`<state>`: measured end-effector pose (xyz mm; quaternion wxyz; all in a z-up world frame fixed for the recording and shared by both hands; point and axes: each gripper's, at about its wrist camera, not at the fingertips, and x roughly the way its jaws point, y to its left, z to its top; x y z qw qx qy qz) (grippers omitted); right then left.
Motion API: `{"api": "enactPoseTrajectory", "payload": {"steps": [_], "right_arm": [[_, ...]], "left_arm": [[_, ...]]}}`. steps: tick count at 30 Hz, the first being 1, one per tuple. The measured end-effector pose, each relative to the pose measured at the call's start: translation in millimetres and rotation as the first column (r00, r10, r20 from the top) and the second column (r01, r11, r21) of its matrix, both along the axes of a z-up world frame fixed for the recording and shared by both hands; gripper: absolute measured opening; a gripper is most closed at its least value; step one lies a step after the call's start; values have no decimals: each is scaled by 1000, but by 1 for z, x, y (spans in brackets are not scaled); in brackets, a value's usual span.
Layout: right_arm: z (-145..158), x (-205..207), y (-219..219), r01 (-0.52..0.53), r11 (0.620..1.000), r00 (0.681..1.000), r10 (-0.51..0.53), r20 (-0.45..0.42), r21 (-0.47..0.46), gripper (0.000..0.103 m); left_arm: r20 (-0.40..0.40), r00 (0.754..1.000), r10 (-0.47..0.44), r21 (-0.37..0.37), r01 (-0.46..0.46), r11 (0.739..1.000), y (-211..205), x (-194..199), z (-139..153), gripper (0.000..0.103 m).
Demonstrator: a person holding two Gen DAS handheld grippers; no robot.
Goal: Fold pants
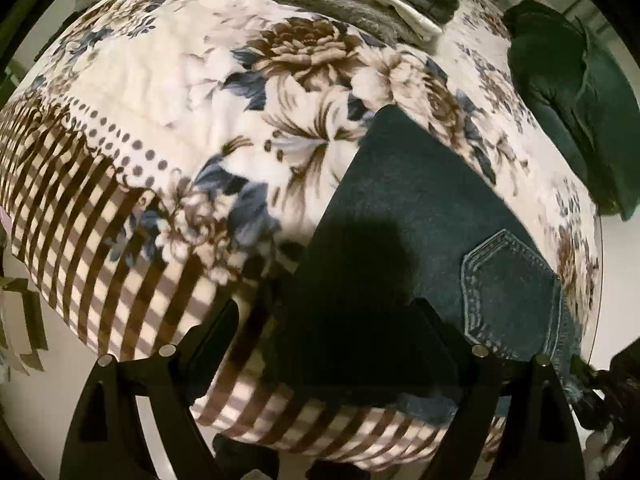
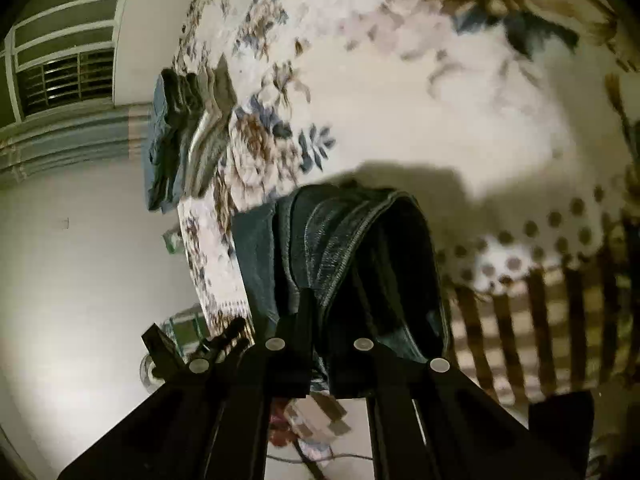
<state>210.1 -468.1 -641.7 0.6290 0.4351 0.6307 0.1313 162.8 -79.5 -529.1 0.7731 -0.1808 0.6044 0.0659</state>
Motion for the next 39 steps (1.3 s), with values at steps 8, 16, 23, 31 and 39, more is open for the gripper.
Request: {"api": "enactPoseTrajectory", "payload": {"steps": [8,16,23,31,39], "right_arm": [[-56,-2,-16,7,999,993,-11,-114,-33,67],[-88,23,-8,88,980,995,-79,-53,181,91],[-97,43,19,54,982,998,-56,2,179,76],[-63,59,27,-5,999,999,3,52,40,17],[-63,72,22,-68,993,995,74,63,-96,17]], "left_arm": [[-47,999,-9,-16,8,1000,2,16,-17,86],[-28,997,-75,-95,72,993,-15,97,-30,86],[-150,986,-68,-134,47,990,2,140,-87,92],[-125,991,-54,-189,29,981,27,115,-83,92],[-118,990,-80,-205,54,977,31,101,-75,92]]}}
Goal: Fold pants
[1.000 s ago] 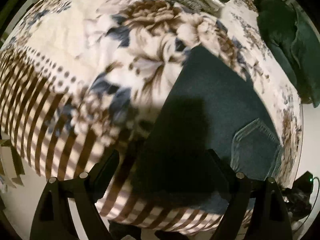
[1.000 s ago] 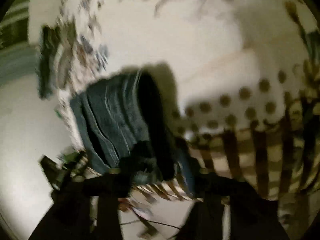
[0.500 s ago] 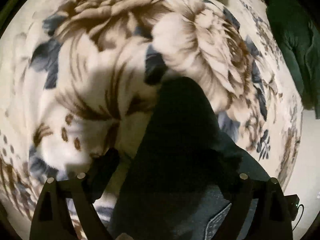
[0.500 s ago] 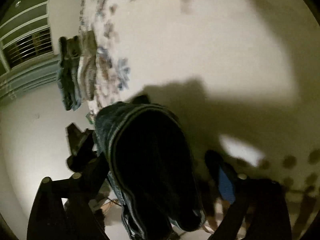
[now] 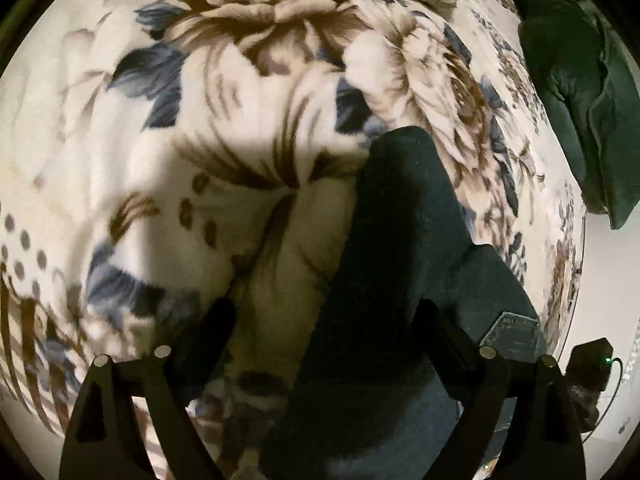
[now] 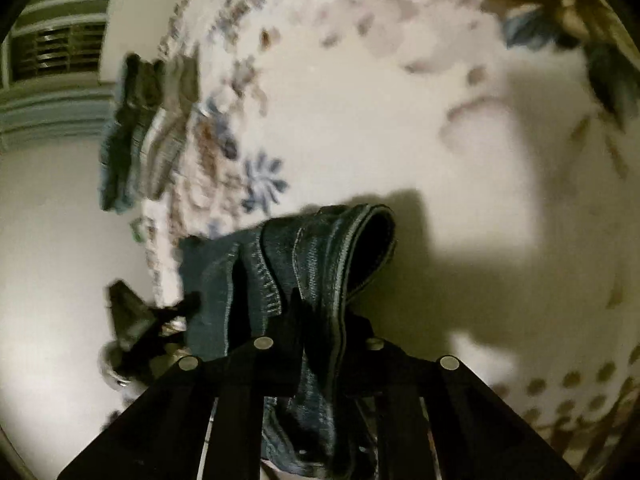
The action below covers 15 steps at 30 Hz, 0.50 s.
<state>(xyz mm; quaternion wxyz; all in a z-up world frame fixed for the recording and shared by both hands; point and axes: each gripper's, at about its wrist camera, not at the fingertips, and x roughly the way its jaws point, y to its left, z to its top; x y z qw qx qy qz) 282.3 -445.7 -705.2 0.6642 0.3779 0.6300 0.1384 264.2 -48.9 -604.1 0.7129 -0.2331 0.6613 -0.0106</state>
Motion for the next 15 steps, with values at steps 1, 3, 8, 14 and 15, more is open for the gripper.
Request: {"api": "enactPoseTrajectory", "payload": {"steps": [1,3,8,14,15], "right_arm": [[0,-2,-3,2,1000,1000,-2,-15,-1,31],[1,-11,-13,41,999,997,-40,-73,19,59],[4,-44,-26,99,990,990,-87,-113,105,73],[-38,-76,-9,118,974,979,-81,-189,193,89],[-44,-78,-8,132,970,981,-99,-169,202,90]], "left_arm": [[4,1000,-2,-3,2,1000,1,-4,5,92],[3,1000,-5,-19,5,1000,1,-12,9,92],[-23,1000,7,-66,-9,998,0,-52,11,92],[20,996,88,-135,-84,987,6,-83,0,76],[37,995,88,-151,-81,985,6,-84,0,70]]}}
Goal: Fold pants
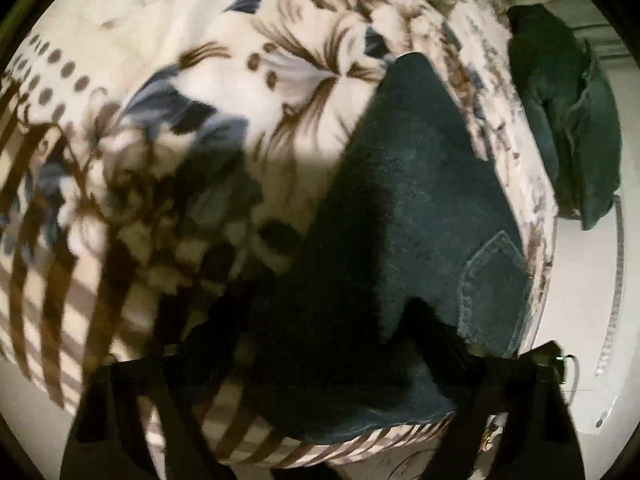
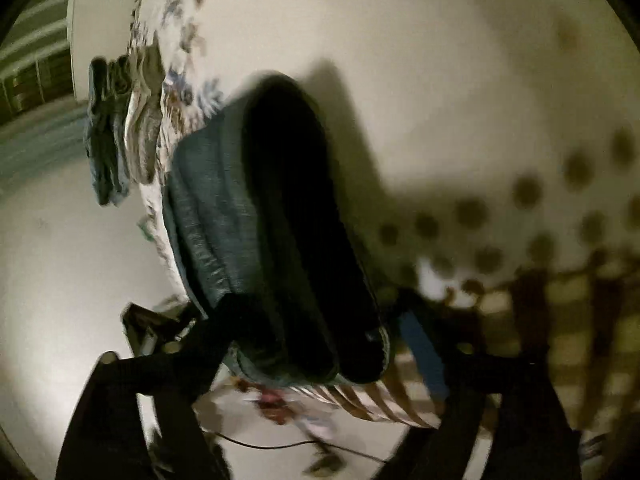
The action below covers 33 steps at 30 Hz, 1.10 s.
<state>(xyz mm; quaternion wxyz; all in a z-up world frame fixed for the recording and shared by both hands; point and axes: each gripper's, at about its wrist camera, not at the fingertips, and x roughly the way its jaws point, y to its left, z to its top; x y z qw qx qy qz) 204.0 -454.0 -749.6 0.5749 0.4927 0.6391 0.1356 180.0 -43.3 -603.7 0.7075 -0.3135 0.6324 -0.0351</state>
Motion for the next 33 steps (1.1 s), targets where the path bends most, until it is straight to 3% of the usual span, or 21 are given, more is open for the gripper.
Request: {"api": "enactPoseTrajectory", "payload": {"steps": [3,8,11,16,21,22,23,26,29,33], "right_arm": [[-3,-3,1,49,998,998,-50,23,40,96],[-3,-8,-4,55,987,995,-67,71,151,97],[-1,-7,3,28,985,993,-47,104,173,103],[-5,13,40,-103,990,990,93,102,97,103],[-13,23,43,-83,992,996,81,23,99,103],[-10,22,43,-74,993,997,72,29,87,100],[-4,20,42,-63,996,997,60,52,57,76],[11,13,43,-56,998,994,54,92,22,45],[29,9,45,-72,997,990,71,123,6,38],[50,9,46,-92,996,987,89,134,16,36]], "left_arm": [[21,1000,-21,31,20,999,-4,1,0,68],[9,1000,-25,-5,25,1000,1,5,-3,70],[2,1000,-25,-36,25,999,6,5,-7,73],[0,1000,-8,-100,8,995,9,12,-16,80],[27,1000,-10,-120,13,993,5,19,-22,84],[48,999,-18,-103,23,994,2,19,-18,76],[62,998,-30,-87,36,996,-1,20,-14,67],[101,994,-44,-58,50,997,-2,18,-1,43],[134,990,-47,-59,55,997,-3,16,17,28],[163,985,-51,-47,60,997,-6,12,45,25]]}}
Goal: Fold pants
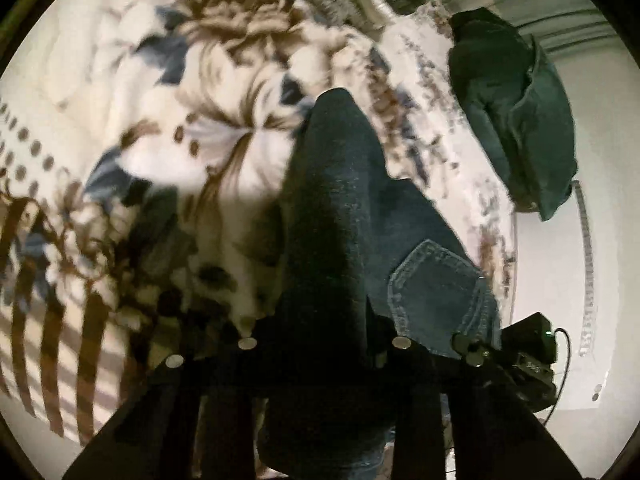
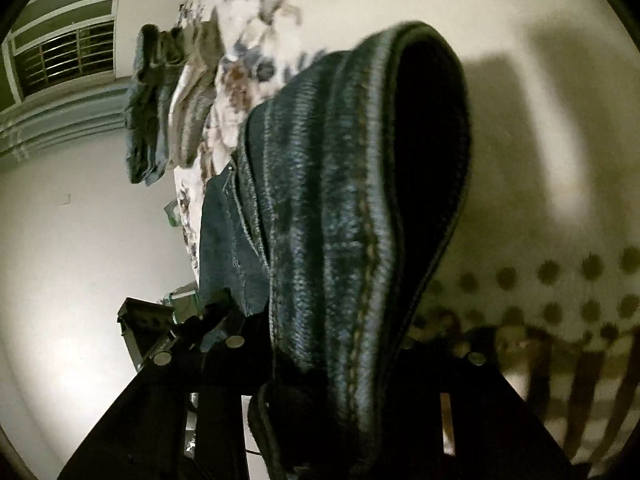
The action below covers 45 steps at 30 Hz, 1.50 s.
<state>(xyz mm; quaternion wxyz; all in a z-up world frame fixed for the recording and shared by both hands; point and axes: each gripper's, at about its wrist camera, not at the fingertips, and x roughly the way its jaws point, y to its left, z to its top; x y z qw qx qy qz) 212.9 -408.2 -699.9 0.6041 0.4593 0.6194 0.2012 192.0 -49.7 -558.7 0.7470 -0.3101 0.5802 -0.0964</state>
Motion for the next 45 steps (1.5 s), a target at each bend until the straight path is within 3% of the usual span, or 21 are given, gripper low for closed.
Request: {"api": "enactPoseTrajectory", "payload": {"steps": [4,10,15,20,25,31,36,38,40,43,45], "right_arm": [[31,16,4,-29,999,999,29,12,15,35],[118,56,30,-100,995,991,100,87,-10,35],[194,134,73,-119,993,976,120,180,-20,35],[234,241,134,-103,995,963,102,249,-7,36],[231,348,188,-91,996,958,85,276,10,36],[196,452,245,-96,995,964,97,249,-14,35],[160,477,262,-108,993,974,113,194,-38,37],[158,476,257,-102,993,981,109,162,-52,52],[163,472,251,-90,989,984,107,142,-118,65],[184,470,236,-58,973,983,94,156,-225,75],[200,466,230,-38,946,980,98,174,-322,78]], "left_arm": [[22,1000,21,3,-21,1000,1,-6,35,25],[74,992,100,-7,-99,995,20,5,107,25],[162,976,146,-17,-145,989,58,64,173,25],[241,956,169,-32,-166,986,124,166,216,25],[281,944,175,-25,-175,984,179,268,222,25],[252,953,168,-13,-170,985,220,357,186,25],[179,975,134,12,-139,990,234,383,151,28],[165,979,120,31,-127,991,237,382,146,39],[146,984,104,57,-113,992,237,379,147,42],[119,988,99,102,-111,989,235,373,153,43],[121,990,77,200,-100,975,229,367,162,51]]}}
